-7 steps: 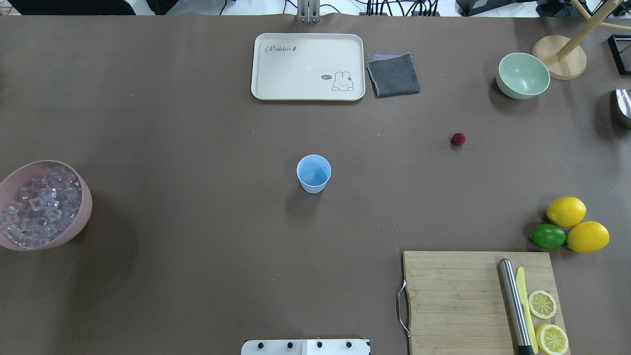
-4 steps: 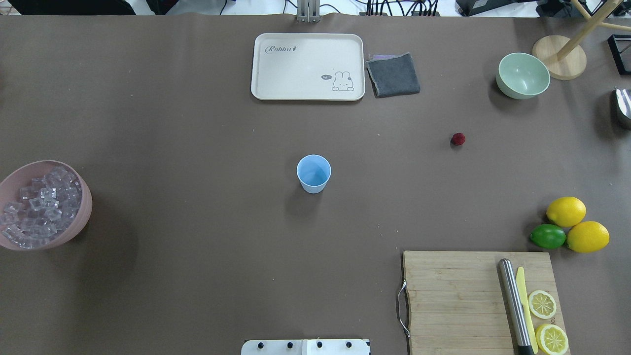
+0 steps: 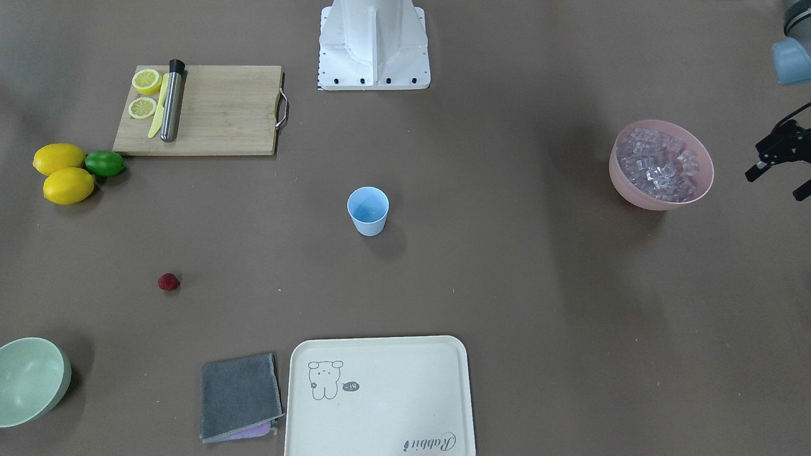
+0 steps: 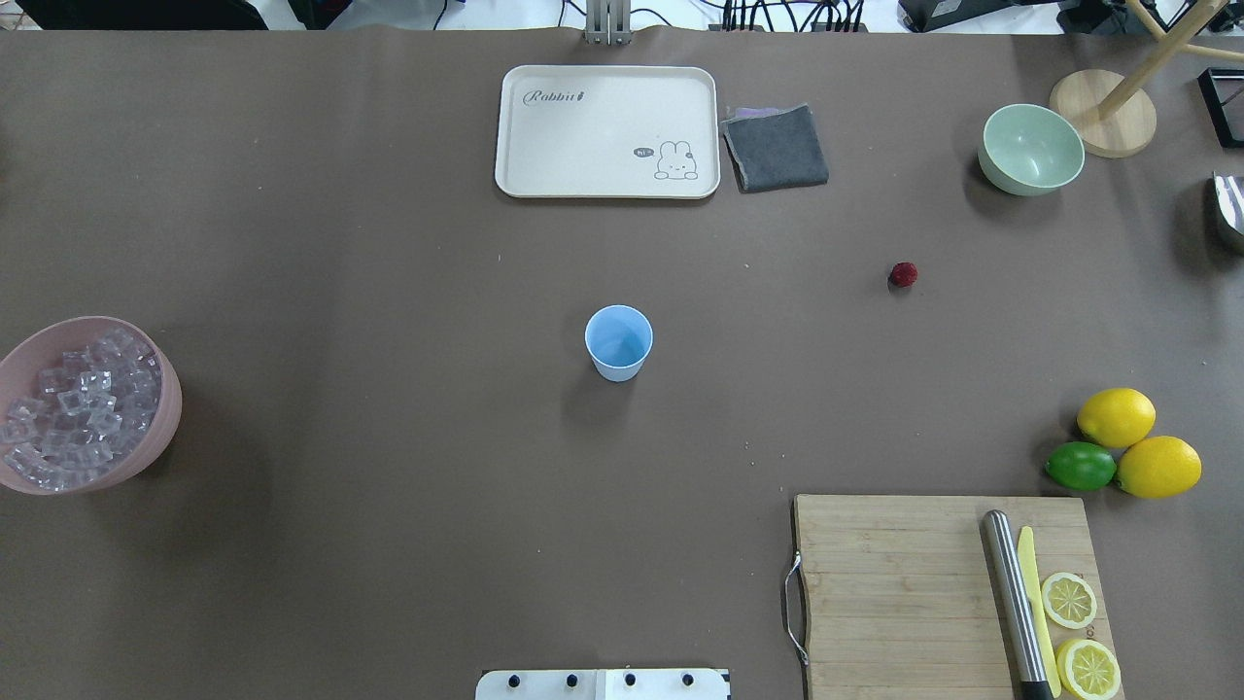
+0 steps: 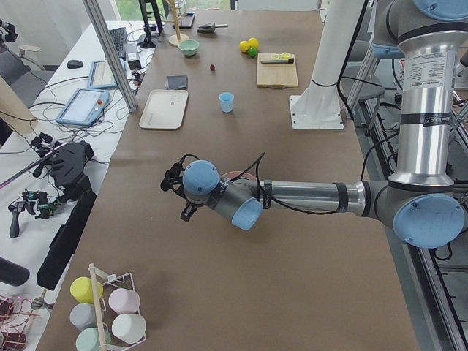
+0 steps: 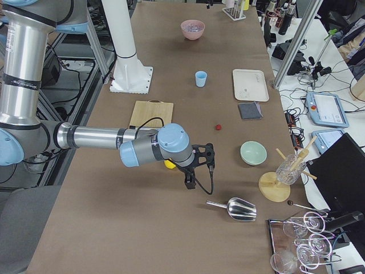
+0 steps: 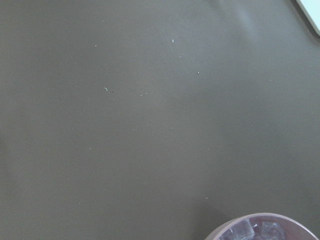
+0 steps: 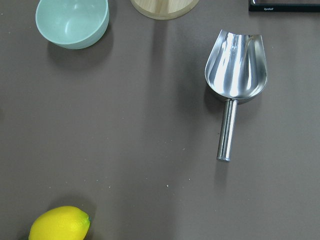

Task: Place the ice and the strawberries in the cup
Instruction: 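Move the left gripper down over the pink bowl of ice cubes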

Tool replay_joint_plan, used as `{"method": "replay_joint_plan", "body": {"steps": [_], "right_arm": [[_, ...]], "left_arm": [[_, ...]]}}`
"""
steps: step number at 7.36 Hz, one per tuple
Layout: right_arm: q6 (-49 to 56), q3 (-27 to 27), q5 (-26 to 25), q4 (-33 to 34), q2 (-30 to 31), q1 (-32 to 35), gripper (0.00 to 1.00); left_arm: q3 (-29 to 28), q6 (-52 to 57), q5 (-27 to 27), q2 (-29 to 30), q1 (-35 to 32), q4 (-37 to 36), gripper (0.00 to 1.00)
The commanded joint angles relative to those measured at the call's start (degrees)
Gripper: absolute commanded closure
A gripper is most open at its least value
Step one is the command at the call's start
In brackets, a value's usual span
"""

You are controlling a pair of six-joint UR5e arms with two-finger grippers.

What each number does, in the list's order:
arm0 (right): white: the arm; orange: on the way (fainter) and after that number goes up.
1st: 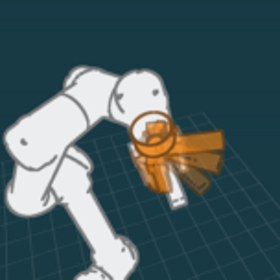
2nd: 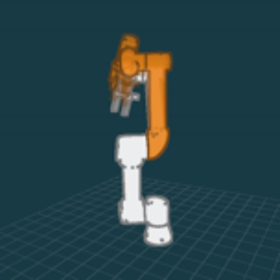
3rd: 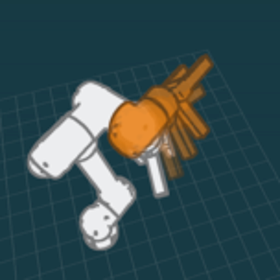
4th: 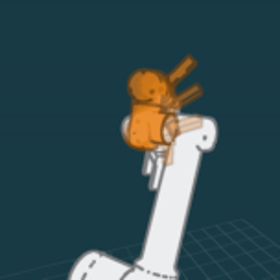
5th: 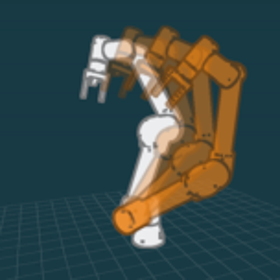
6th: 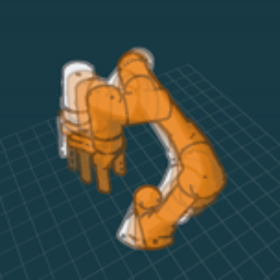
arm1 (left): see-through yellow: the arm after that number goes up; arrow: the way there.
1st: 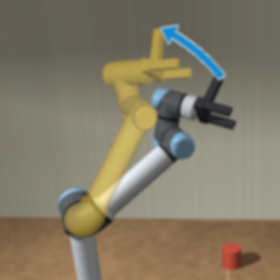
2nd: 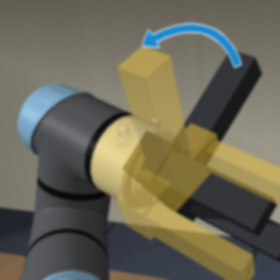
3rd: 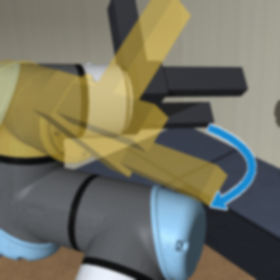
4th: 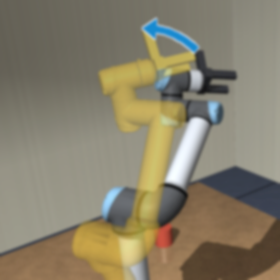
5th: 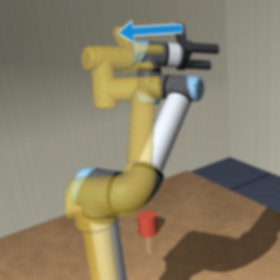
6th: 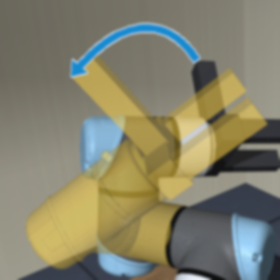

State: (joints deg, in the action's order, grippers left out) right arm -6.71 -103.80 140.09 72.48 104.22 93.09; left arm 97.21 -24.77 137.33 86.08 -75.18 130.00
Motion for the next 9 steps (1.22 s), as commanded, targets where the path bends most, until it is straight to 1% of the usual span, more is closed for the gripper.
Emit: {"method": "replay_joint_plan", "body": {"steps": [1,2,4,5,6,8,9], "right_arm": [[-0.05,0.00,-0.08,-0.41,0.37,-0.10,0.00],[-0.05,0.00,-0.08,-0.41,0.46,-0.10,0.00],[-0.05,0.00,-0.08,-0.41,0.72,-0.10,0.00],[-0.05,0.00,-0.08,-0.41,0.63,-0.10,0.00],[-0.05,0.09,-0.08,-0.41,0.72,-0.10,0.00],[-0.05,0.09,-0.43,-0.41,0.72,-0.10,0.00],[-0.05,0.18,-0.52,-0.32,0.63,-0.10,0.00]], "left_arm": [[6.66,-7.82,-9.24,-3.54,8.27,0.16,0.00],[7.81,-8.10,-13.97,-4.86,11.69,0.08,0.00],[8.44,-9.24,-15.60,-5.40,14.96,0.08,0.01],[8.61,-9.25,-17.26,-6.88,17.41,0.60,0.01],[9.22,-9.33,-17.79,-7.50,19.27,0.95,0.01],[8.97,-8.98,-17.89,-9.78,20.42,3.31,0.03],[8.88,-8.90,-17.97,-10.75,21.82,4.55,0.08]]}}
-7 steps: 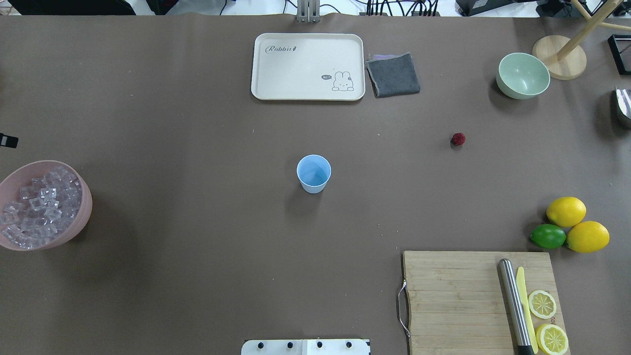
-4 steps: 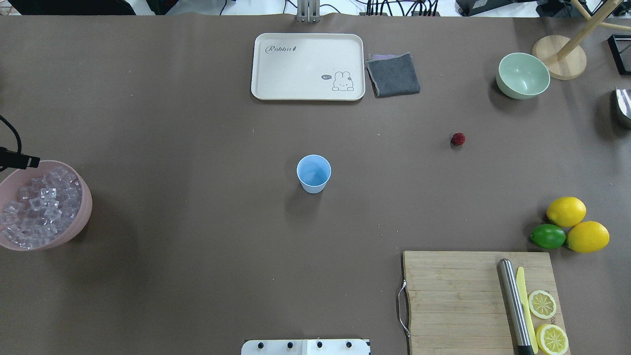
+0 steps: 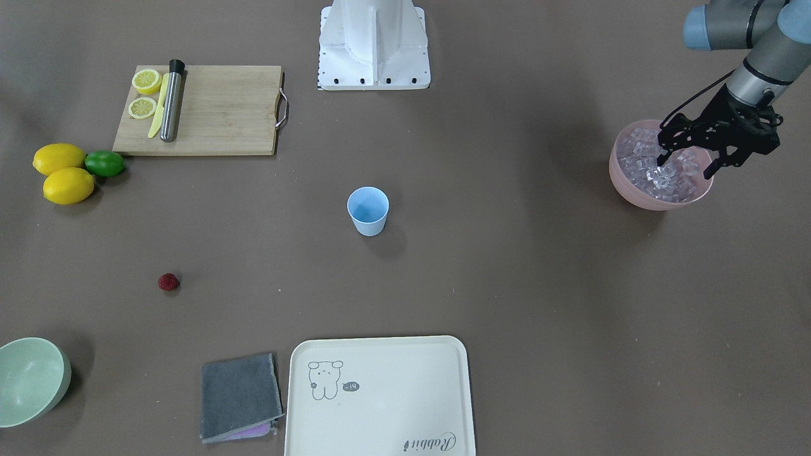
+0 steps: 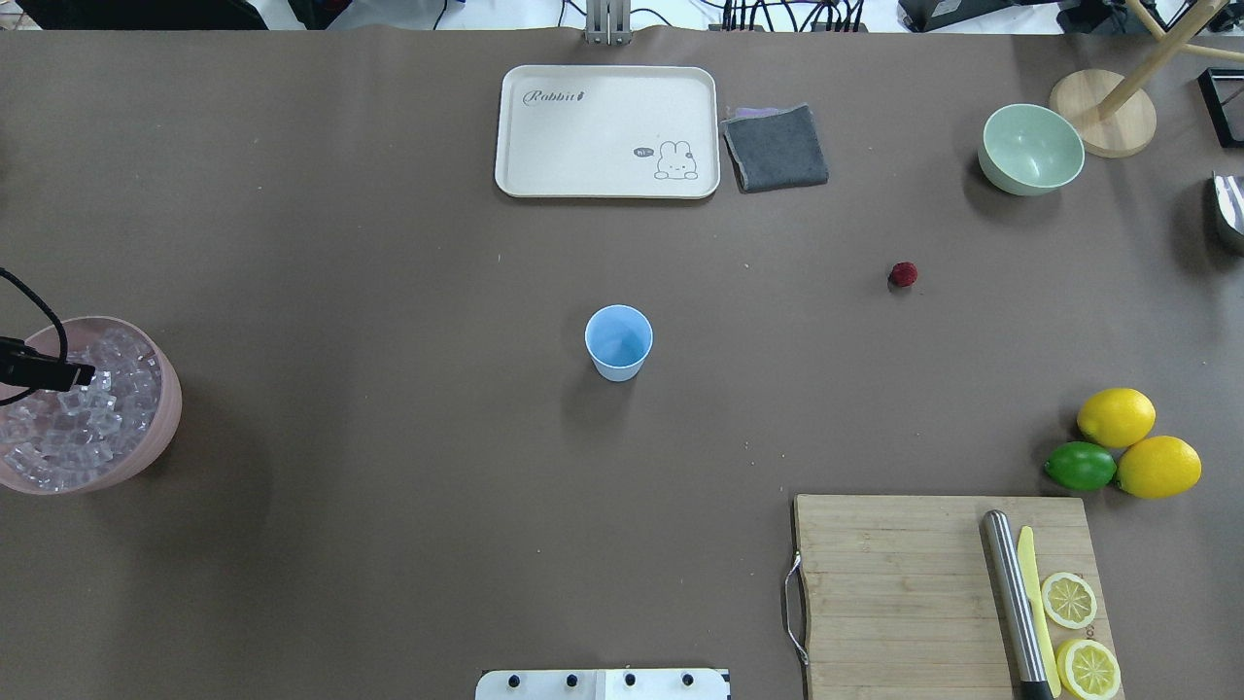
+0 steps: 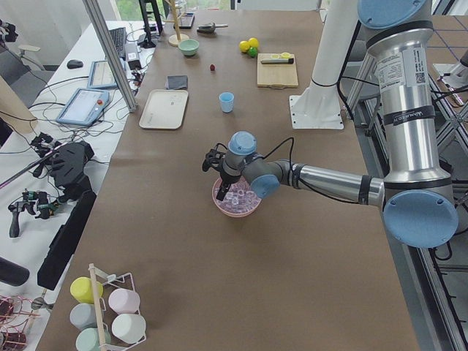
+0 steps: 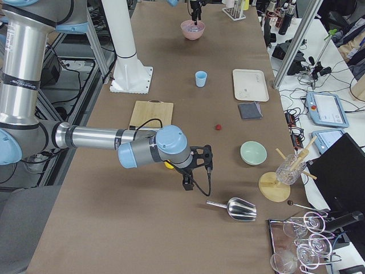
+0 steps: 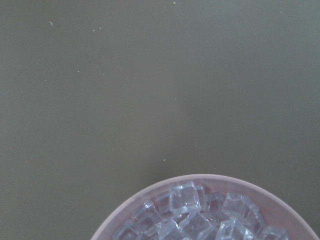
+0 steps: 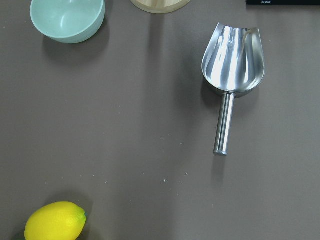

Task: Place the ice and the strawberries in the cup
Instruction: 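Move the left gripper down over the pink bowl of ice cubes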

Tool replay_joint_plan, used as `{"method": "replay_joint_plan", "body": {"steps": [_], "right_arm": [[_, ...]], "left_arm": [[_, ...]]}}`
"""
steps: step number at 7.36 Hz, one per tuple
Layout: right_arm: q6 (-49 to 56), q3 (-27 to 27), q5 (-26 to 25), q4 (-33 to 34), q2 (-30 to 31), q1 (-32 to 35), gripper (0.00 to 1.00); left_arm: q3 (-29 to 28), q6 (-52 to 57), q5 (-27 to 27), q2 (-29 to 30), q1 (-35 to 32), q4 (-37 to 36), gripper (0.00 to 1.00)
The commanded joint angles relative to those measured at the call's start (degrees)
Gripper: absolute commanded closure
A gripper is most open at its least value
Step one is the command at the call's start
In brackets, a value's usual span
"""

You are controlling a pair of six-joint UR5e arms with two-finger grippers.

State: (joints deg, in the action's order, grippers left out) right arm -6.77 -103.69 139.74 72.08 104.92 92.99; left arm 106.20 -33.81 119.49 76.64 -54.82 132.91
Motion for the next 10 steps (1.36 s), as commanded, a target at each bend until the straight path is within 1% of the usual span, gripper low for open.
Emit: {"method": "replay_joint_plan", "body": {"steps": [1,2,3,6,8,10], "right_arm": [[0.00,0.07,-0.17,-0.01,0.02,0.00,0.00],[0.00,0.15,-0.26,0.07,-0.07,0.00,0.00],[0.00,0.24,-0.26,0.07,0.02,0.00,0.00],[0.00,0.24,-0.26,-0.01,0.02,0.00,0.00],[0.00,0.24,-0.43,-0.01,-0.07,0.00,0.00],[0.09,0.24,-0.70,-0.01,-0.07,-0.09,0.00]], "left_arm": [[-0.12,0.32,-0.14,-1.93,2.08,2.52,0.22],[-0.29,0.50,-0.14,-1.93,2.35,2.62,0.37],[-0.64,0.59,-0.14,-1.93,2.53,2.62,0.40],[-2.22,0.67,-0.14,-1.67,2.53,2.71,0.40],[-3.19,1.98,-1.89,-1.76,2.62,2.71,0.40],[-3.37,1.91,-1.90,-1.76,2.70,3.49,0.40]]}}
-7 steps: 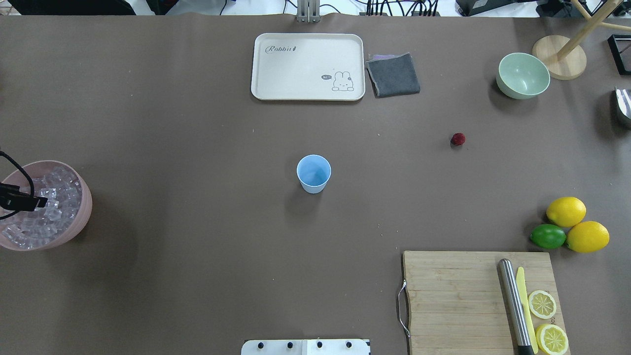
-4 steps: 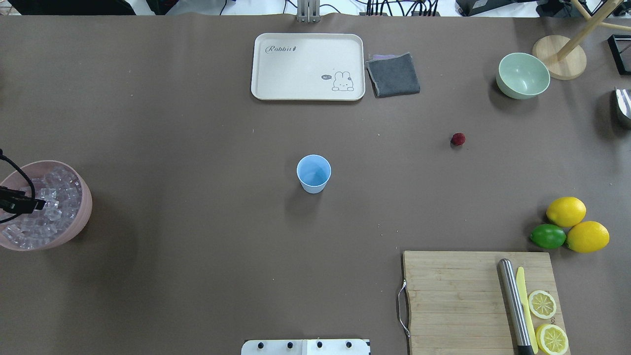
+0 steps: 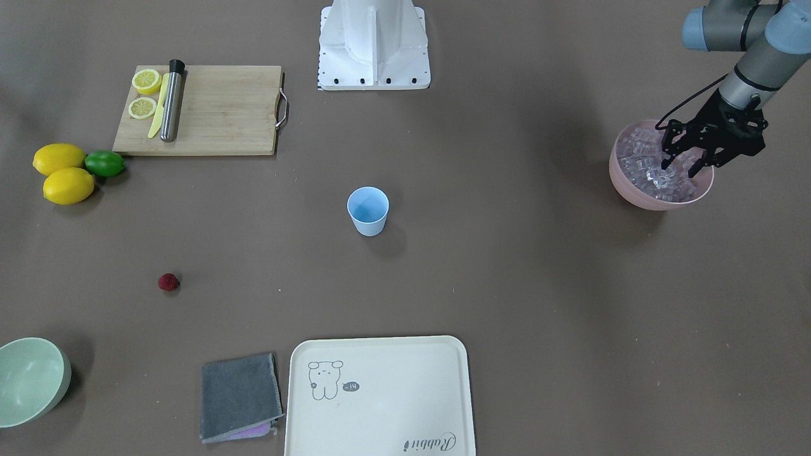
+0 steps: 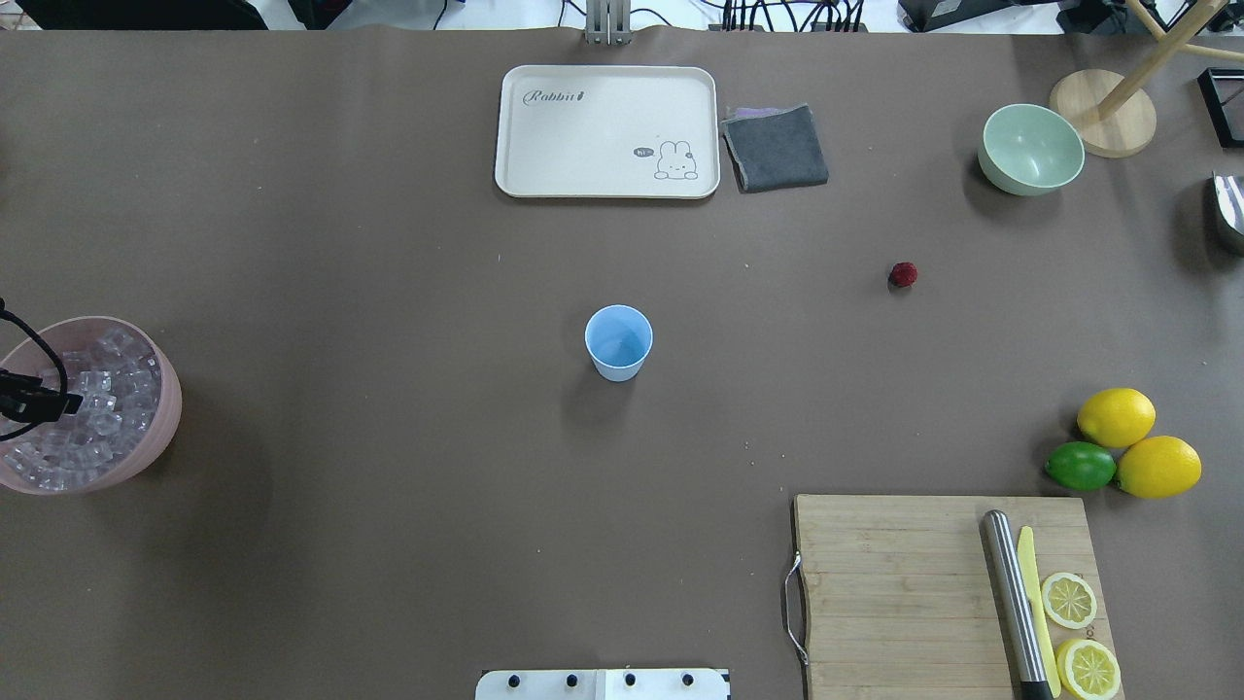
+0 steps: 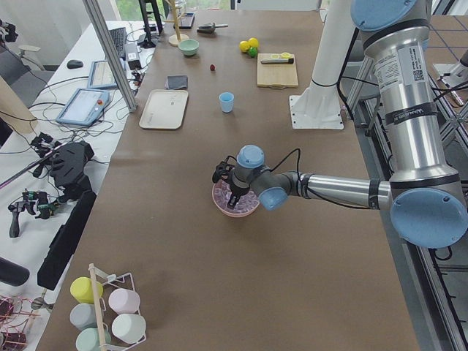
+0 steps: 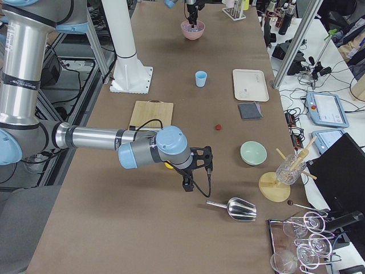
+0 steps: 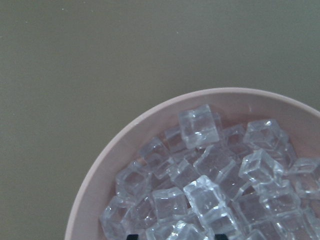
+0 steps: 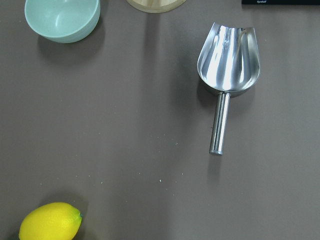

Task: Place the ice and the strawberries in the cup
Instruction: 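Close the left gripper on an ice cube in the pink bowl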

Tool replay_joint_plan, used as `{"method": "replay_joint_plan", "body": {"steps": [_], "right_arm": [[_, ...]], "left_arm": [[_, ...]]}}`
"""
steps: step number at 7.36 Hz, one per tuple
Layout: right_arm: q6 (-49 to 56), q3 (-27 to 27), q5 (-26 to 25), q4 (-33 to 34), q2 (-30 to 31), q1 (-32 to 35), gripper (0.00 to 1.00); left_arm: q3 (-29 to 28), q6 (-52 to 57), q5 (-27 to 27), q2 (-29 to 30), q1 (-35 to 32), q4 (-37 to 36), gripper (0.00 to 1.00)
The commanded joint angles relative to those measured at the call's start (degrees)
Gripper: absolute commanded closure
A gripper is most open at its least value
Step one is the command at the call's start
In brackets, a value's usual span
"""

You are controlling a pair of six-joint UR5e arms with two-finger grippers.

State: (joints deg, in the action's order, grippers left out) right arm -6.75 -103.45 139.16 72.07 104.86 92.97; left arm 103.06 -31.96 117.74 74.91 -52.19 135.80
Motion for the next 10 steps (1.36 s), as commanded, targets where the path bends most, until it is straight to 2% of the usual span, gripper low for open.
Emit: {"method": "replay_joint_plan", "body": {"steps": [1,6,7,9,10], "right_arm": [[0.07,0.00,-0.12,0.00,0.08,-0.07,0.00],[0.07,0.26,-0.21,0.00,0.00,-0.07,0.00],[0.07,0.35,-0.21,0.00,0.00,-0.07,0.00],[0.16,0.35,-0.21,0.00,0.00,-0.07,0.00],[0.16,0.44,-0.21,0.00,0.00,-0.07,0.00]], "left_arm": [[-0.14,-0.03,-0.05,-0.03,0.33,0.78,0.40],[-1.27,-0.12,0.03,-0.03,1.91,2.71,0.40],[-1.45,-0.38,-0.05,-0.03,2.43,2.98,0.43],[-1.28,-0.38,0.03,0.15,2.44,3.07,0.55],[-1.19,-0.38,0.30,0.24,2.44,3.07,0.67]]}}
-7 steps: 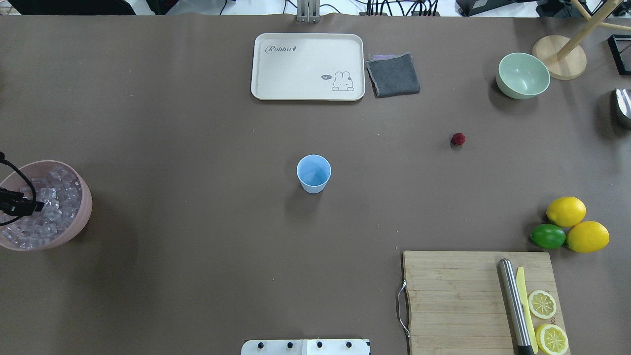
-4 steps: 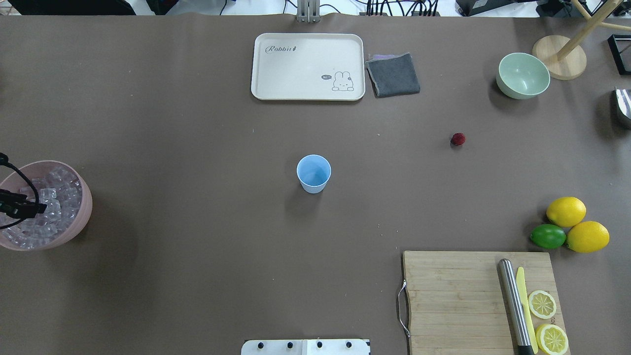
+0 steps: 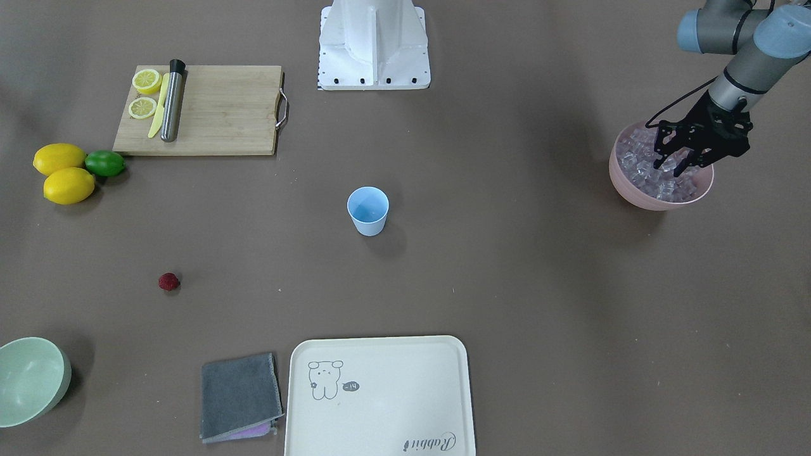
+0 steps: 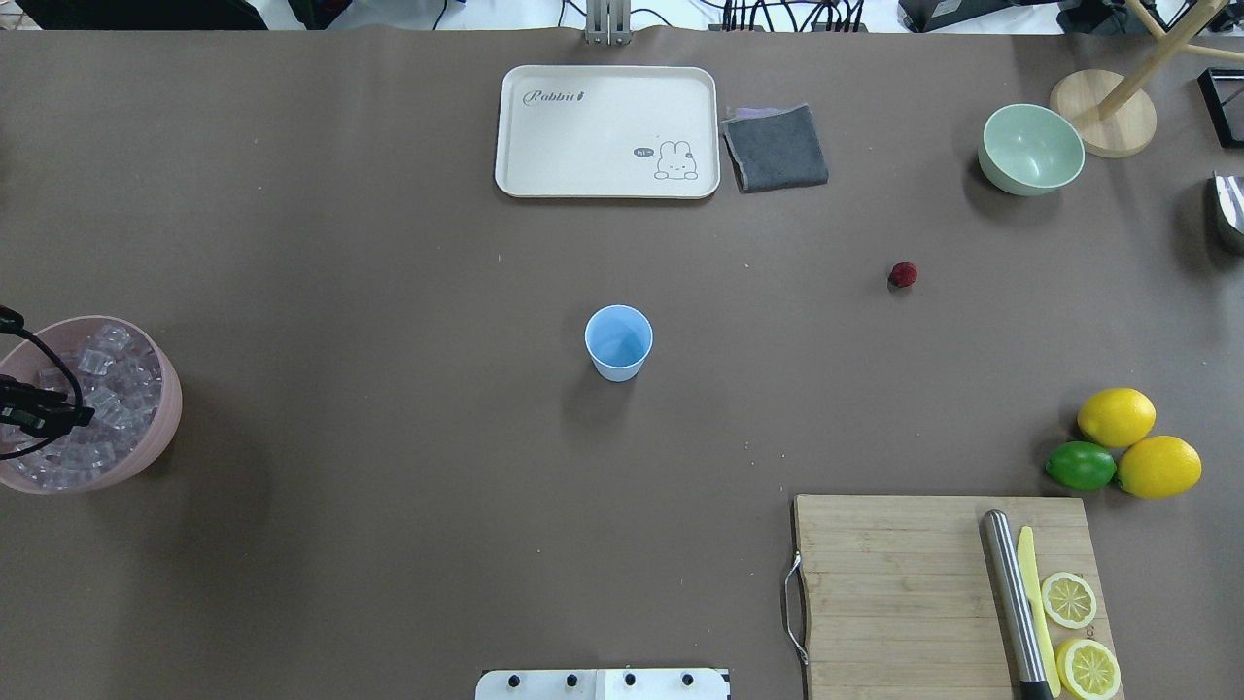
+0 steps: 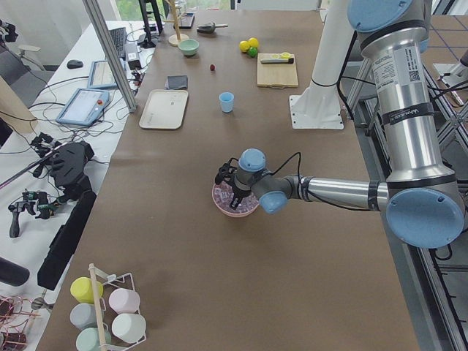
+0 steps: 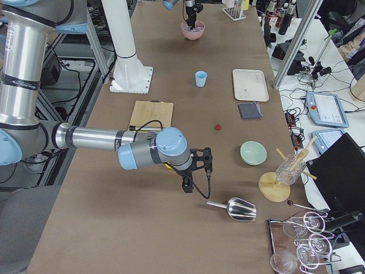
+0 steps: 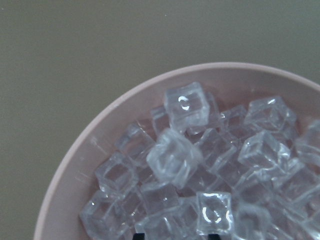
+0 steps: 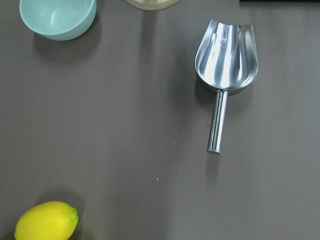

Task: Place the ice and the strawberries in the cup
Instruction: 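Close the left gripper on an ice cube in the pink bowl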

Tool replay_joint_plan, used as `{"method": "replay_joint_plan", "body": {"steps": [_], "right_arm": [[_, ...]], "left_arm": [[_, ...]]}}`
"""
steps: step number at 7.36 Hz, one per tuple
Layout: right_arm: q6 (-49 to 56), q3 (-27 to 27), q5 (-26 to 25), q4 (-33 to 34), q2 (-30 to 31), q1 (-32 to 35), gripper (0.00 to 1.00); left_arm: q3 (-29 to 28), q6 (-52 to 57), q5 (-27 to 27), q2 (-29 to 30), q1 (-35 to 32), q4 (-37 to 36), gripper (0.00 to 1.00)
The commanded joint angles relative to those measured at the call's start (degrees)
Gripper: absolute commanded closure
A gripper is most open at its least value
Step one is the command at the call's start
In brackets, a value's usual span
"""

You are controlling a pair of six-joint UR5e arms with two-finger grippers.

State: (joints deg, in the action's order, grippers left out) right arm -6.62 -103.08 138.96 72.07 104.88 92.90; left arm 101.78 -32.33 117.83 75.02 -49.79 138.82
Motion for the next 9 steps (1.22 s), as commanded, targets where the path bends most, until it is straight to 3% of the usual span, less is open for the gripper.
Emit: {"method": "replay_joint_plan", "body": {"steps": [1,2,5,9], "right_arm": [[0.03,0.07,0.00,0.00,-0.03,0.00,0.00],[0.03,0.07,-0.09,0.00,-0.03,0.00,0.00],[0.12,0.07,-0.26,0.00,-0.03,0.00,0.00],[0.30,0.07,-0.26,0.00,0.06,0.00,0.00]], "left_arm": [[0.17,-0.01,0.29,0.22,0.04,0.05,0.84],[0.35,0.07,0.38,0.04,0.04,0.05,0.93],[1.23,0.16,1.34,0.04,-0.49,-0.04,0.93],[1.58,0.34,8.29,1.88,-6.89,-0.22,0.93]]}}
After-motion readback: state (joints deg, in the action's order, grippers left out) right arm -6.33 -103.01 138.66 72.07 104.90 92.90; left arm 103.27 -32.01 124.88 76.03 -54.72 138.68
